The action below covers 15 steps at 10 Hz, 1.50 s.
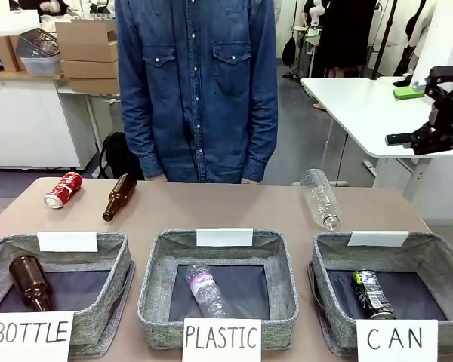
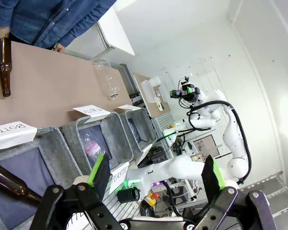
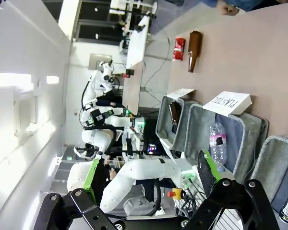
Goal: Sort the can waste into the basket.
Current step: Pick up the can waste from the table and place it in the right Fabric basket.
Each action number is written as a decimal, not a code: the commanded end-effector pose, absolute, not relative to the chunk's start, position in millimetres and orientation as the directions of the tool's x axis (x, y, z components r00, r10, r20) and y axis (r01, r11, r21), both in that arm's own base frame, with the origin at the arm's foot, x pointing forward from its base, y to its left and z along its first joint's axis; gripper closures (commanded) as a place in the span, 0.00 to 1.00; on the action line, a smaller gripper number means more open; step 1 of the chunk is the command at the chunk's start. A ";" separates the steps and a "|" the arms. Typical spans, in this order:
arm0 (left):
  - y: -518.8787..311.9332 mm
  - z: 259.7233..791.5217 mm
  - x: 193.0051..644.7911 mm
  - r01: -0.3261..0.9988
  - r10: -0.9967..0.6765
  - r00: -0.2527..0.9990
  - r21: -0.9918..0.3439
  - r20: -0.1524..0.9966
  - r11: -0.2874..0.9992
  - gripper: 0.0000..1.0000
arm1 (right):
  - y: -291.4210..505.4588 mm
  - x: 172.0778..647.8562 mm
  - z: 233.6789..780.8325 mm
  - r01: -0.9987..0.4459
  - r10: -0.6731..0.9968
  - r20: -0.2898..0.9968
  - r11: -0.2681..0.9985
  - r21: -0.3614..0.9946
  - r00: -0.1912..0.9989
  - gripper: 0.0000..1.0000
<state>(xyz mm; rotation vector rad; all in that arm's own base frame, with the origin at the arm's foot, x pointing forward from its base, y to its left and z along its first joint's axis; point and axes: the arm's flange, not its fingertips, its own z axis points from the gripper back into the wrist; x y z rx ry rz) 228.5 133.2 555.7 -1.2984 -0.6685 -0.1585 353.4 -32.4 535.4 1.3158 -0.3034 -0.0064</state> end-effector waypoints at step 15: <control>71.9 538.5 367.3 0.261 -0.199 0.893 -0.105 0.404 0.960 0.00 | -34.9 356.8 536.9 -0.187 -0.160 0.233 0.262 0.947 0.959 0.00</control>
